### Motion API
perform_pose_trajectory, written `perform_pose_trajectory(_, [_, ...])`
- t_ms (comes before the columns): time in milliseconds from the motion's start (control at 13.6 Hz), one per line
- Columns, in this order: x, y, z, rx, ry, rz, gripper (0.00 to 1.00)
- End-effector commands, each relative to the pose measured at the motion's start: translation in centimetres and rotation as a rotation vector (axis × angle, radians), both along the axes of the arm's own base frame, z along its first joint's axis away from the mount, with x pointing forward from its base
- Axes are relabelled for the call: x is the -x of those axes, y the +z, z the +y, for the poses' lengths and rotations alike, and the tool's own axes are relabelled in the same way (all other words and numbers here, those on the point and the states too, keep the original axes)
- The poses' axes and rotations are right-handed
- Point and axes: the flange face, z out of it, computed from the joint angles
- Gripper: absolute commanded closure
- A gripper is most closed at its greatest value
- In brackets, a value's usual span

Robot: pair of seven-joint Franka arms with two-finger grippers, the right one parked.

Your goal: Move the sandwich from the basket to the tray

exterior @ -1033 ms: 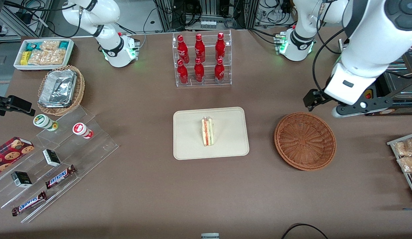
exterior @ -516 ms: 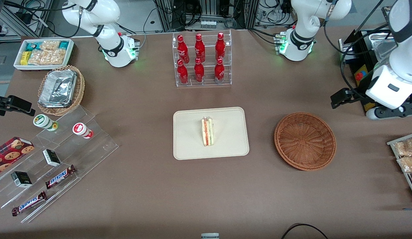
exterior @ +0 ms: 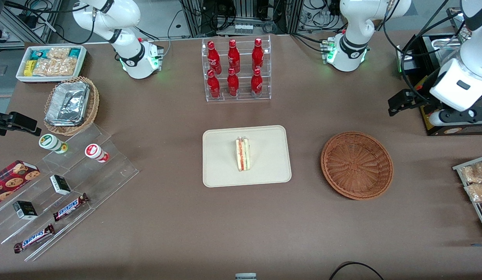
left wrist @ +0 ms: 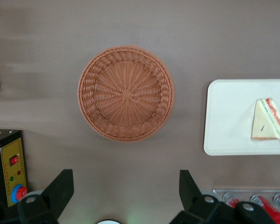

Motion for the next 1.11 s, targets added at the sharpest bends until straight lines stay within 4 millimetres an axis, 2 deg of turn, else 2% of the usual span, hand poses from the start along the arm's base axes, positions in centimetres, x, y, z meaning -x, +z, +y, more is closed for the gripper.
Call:
perform_pose_trajectory(0, [3.1, 0.3, 0.2, -0.021, -0.041, -0.006, 0.0])
perform_pose_trajectory(443, [1.8, 1.3, 1.3, -0.012, -0.074, -0.019, 0.0])
perform_pose_trajectory(738, [1.2, 1.2, 3.3, -0.013, -0.042, -0.024, 0.0])
perform_pose_trajectory(1033, [1.1, 1.2, 3.4, -0.012, -0.042, -0.024, 0.0])
